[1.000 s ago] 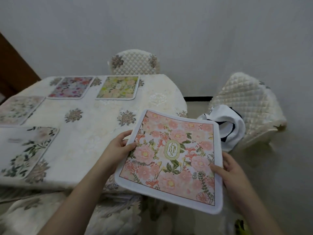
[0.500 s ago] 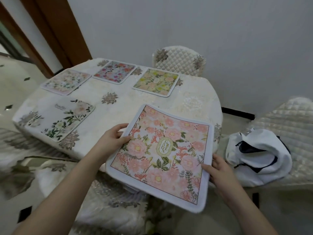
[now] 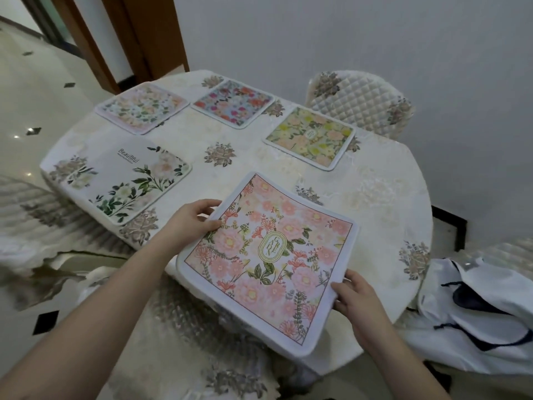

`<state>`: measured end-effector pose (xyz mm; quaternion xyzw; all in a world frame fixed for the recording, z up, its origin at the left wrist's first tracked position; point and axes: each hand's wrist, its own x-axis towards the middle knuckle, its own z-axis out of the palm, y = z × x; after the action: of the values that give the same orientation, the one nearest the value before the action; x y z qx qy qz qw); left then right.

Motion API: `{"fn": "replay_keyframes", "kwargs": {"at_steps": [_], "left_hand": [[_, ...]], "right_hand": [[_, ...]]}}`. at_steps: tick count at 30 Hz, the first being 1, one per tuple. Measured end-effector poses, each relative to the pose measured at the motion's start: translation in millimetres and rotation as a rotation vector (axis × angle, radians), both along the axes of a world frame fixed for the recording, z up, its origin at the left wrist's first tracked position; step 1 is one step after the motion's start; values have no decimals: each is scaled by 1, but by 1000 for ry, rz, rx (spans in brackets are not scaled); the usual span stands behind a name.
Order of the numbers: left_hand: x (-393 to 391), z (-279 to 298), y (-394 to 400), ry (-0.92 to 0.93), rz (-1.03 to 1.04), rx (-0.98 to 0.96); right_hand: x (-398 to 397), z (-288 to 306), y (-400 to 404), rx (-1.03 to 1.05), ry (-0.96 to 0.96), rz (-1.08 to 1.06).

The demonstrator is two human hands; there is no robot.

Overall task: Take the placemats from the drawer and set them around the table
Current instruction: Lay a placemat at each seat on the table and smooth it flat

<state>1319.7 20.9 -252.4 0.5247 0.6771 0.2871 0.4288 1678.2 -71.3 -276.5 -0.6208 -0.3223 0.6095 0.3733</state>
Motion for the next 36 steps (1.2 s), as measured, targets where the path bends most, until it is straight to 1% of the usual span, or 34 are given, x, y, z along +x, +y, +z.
{"fn": "replay_keyframes", "kwargs": {"at_steps": [6,12,17,20,26,31,36], "left_hand": [[-25,-31,30,114,28,-36],[-36,-68,53,112,217,-1],[-44,-97,63,131,250,-43],[-49,-112,62,152,271,-68],[-52,-124,65,201,276,-70],[-51,-126,66,298,260,-50],[-53,-127,67,309,300,-44]], "right_hand": [[-31,-28,41,-58,-14,47],[-48,-53,78,-145,35,97],[-51,-75,94,-214,9,159],[-51,-84,100,-235,-46,206],[-49,-94,104,-233,-117,265],[-51,-96,108,-189,-203,322],[-54,-98,112,-152,-232,393]]}}
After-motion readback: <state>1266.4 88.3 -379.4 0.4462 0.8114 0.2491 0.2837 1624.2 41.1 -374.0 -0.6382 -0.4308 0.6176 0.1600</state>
